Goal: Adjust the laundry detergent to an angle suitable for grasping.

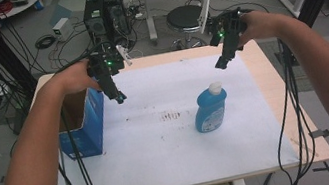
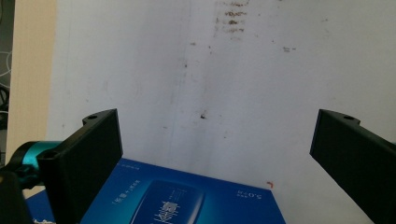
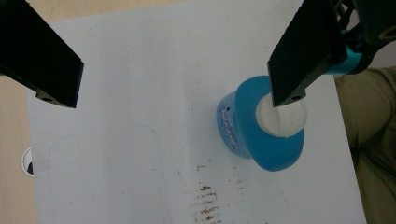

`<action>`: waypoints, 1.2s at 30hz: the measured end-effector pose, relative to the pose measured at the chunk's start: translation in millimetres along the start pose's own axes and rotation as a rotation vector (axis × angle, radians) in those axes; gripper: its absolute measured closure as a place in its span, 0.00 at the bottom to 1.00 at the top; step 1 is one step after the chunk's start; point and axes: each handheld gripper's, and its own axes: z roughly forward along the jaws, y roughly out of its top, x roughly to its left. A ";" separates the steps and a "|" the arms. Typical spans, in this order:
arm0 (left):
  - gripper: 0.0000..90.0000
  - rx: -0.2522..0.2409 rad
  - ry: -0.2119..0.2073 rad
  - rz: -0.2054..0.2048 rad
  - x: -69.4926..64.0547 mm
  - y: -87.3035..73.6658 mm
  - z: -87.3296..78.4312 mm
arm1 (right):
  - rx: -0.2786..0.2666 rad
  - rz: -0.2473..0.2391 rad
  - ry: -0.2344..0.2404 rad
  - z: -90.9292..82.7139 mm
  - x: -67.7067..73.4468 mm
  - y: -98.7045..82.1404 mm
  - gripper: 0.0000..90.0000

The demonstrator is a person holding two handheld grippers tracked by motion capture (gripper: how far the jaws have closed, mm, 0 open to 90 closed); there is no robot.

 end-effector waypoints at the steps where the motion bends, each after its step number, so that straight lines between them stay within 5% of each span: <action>1: 0.03 0.000 -0.001 -0.002 -0.4 0.4 -0.1 | -0.002 0.001 0.000 0.0 0.2 0.2 0.03; 21: 0.03 0.001 0.009 -0.020 0.5 -1.3 1.3 | 0.000 -0.003 0.003 0.6 1.4 0.5 0.03; 30: 0.03 -0.073 0.019 -0.086 3.0 -3.5 14.9 | -0.004 -0.007 0.001 0.6 0.1 -0.5 0.03; 36: 0.03 -0.188 0.020 -0.162 4.7 -3.9 24.1 | -0.005 -0.001 0.001 2.0 -0.7 -1.2 0.03</action>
